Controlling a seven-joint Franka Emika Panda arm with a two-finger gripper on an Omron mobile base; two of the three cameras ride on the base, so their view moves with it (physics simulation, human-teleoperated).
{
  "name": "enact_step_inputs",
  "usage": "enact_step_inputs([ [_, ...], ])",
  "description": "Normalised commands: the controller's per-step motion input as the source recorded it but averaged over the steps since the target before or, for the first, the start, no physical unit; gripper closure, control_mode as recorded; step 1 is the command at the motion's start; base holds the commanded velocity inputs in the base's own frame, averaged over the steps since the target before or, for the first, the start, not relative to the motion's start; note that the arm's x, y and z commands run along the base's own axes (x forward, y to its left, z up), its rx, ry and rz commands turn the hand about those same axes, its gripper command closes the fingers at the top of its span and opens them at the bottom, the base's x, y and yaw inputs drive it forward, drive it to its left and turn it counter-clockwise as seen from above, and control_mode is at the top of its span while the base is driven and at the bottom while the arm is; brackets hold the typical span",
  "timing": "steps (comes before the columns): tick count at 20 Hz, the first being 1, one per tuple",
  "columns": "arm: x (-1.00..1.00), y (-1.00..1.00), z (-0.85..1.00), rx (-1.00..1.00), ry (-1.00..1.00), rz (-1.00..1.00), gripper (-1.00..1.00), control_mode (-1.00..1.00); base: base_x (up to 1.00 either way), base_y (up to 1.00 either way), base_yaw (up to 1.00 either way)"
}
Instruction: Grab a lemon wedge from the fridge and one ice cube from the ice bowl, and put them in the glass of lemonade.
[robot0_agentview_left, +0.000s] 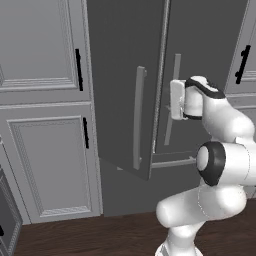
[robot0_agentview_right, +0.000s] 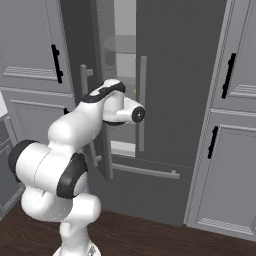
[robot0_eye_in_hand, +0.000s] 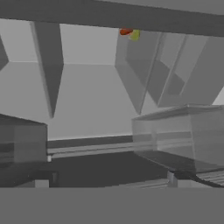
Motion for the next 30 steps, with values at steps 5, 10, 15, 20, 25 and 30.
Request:
enact_step_inputs([
  [5,0.95,0.09,0.0,0.03,0.05,0.04,-1.0,-1.0,0.0,0.0,0.0],
  [10,0.85,0.05,-0.12,0.05,0.07,0.05,-1.0,-1.0,0.0,0.0,0.0],
  [15,0.03,0.63,-0.2,0.01,0.02,0.19,-1.0,-1.0,0.0,0.0,0.0],
  [20,-0.37,1.0,-0.1,0.0,0.0,0.31,-1.0,-1.0,0.0,0.0,0.0],
  [25,-0.69,1.0,0.0,0.0,-0.01,0.37,-1.0,-1.0,0.0,0.0,0.0],
  [30,-0.84,1.0,0.0,0.0,-0.09,0.31,-1.0,-1.0,0.0,0.0,0.0],
])
